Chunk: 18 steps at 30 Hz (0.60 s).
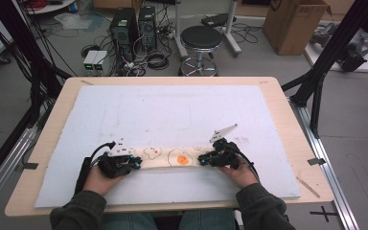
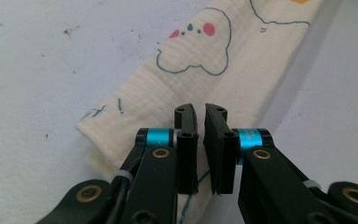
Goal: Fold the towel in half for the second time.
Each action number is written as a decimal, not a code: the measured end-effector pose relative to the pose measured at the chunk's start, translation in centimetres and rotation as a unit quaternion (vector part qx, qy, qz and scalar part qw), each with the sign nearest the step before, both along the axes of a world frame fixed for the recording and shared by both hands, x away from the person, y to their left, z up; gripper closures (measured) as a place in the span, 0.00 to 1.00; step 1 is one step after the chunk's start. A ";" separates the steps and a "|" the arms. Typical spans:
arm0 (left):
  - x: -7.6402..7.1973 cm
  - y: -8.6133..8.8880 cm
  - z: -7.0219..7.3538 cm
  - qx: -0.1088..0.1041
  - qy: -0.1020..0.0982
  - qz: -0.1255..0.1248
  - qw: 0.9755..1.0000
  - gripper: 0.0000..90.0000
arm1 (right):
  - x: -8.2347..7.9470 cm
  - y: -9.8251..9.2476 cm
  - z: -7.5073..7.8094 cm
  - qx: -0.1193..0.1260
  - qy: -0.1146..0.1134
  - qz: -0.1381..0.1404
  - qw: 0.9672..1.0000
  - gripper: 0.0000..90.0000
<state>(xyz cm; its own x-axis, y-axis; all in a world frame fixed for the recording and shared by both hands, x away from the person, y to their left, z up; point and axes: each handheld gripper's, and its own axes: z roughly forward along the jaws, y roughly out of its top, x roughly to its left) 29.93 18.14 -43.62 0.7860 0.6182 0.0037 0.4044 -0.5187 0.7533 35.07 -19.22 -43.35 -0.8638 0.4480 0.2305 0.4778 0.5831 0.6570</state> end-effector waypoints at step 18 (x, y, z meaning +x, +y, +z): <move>-1.1 2.3 0.1 -0.008 -0.008 0.017 1.000 0.83 | -1.4 -3.0 -0.1 0.008 -0.038 -0.015 0.999 0.85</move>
